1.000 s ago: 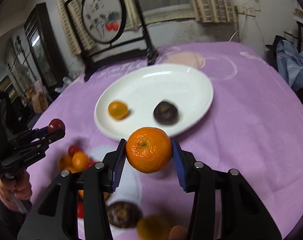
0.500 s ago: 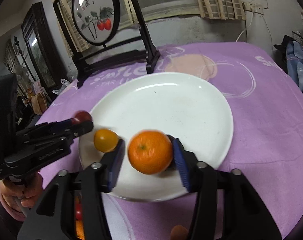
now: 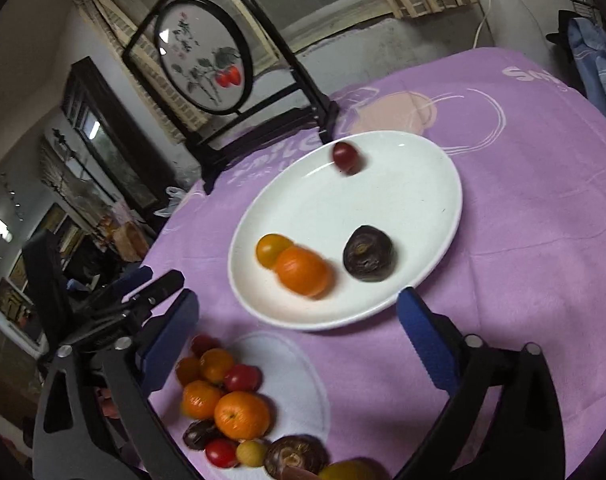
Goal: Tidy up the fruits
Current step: 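Carry the mandarin and plum over the white plate and open both tools, then grasp a large yellow citrus with the right tool while the left tool grasps a dark purple fruit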
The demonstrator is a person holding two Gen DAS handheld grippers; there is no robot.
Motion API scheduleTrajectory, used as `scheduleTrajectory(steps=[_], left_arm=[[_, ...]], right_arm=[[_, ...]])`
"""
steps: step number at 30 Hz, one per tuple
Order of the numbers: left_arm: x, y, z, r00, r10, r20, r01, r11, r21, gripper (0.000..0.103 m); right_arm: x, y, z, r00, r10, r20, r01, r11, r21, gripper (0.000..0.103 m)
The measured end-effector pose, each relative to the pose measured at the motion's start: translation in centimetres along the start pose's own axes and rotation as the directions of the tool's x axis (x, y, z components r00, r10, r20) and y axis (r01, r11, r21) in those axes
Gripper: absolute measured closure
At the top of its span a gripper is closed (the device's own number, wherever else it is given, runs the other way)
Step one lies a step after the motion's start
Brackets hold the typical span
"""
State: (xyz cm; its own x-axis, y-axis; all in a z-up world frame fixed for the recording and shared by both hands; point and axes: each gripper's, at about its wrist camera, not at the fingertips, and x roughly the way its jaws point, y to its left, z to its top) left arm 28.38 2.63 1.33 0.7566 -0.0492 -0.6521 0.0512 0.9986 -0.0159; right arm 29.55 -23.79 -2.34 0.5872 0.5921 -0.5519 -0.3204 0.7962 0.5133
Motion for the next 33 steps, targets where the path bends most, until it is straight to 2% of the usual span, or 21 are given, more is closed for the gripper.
scheduleTrajectory(steps=[2,4,5,6,8,11,14,18,20,23,27,29,33], left_arm=[[-1.2,0.3,-1.2,1.0,-0.008,0.008,0.008,1.0,0.009,0.005],[-2.3,0.5,-2.3,1.0,-0.023,0.013,0.023,0.999,0.022,0.005],[-2.8,0.5,-2.8,0.999,-0.033,0.009,0.033,0.999,0.031,0.005],[-3.2,0.5,-3.2,0.999,-0.044,0.008,0.044,0.998,0.041,0.005],[-4.4,0.3,-4.4,0.998,-0.059,0.021,0.057,0.996,0.071,0.004],[-5.5,0.4,-5.7,0.998,0.005,0.065,-0.011,0.996,0.092,0.003],[-5.7,1.6,-6.4,0.999,0.008,0.048,-0.011,0.999,0.051,0.003],[-5.4,3.4,-7.4,1.0,-0.003,0.013,0.003,1.0,-0.014,0.003],[-5.4,3.7,-7.6,1.0,-0.015,0.004,0.015,1.0,-0.021,0.003],[-5.8,3.8,-7.7,0.998,-0.058,0.006,0.059,0.998,-0.026,0.003],[-6.1,3.5,-7.8,0.998,-0.061,0.021,0.061,0.998,-0.019,0.003],[-6.0,3.5,-7.8,0.998,-0.067,0.018,0.067,0.998,-0.022,0.003],[-6.0,3.5,-7.9,0.997,-0.073,0.018,0.073,0.997,-0.021,0.003]], right_arm=[[-0.4,0.1,-0.6,0.999,-0.048,-0.018,0.047,0.999,-0.017,0.001],[-0.5,0.4,-1.3,0.985,-0.159,-0.067,0.156,0.986,-0.053,0.001],[-0.3,0.5,-1.6,0.978,-0.178,-0.105,0.17,0.982,-0.083,0.001],[-0.1,0.8,-2.1,0.974,-0.168,-0.148,0.15,0.981,-0.125,0.001],[-0.3,1.1,-3.1,0.97,-0.165,-0.178,0.135,0.976,-0.172,0.001],[-0.5,1.4,-4.8,0.958,-0.206,-0.197,0.159,0.96,-0.23,0.001],[-0.9,1.6,-6.1,0.954,-0.208,-0.215,0.15,0.955,-0.255,0.001],[-1.8,1.9,-7.6,0.959,-0.193,-0.208,0.131,0.952,-0.277,0.003],[-1.8,2.1,-8.1,0.956,-0.203,-0.209,0.135,0.944,-0.3,0.014],[-1.4,1.9,-8.6,0.948,-0.227,-0.222,0.149,0.935,-0.321,0.024],[-1.4,1.8,-8.9,0.945,-0.245,-0.217,0.164,0.929,-0.333,0.026],[-1.4,1.6,-8.8,0.945,-0.25,-0.211,0.172,0.928,-0.33,0.033],[-1.4,1.3,-8.8,0.946,-0.25,-0.207,0.176,0.931,-0.321,0.037]])
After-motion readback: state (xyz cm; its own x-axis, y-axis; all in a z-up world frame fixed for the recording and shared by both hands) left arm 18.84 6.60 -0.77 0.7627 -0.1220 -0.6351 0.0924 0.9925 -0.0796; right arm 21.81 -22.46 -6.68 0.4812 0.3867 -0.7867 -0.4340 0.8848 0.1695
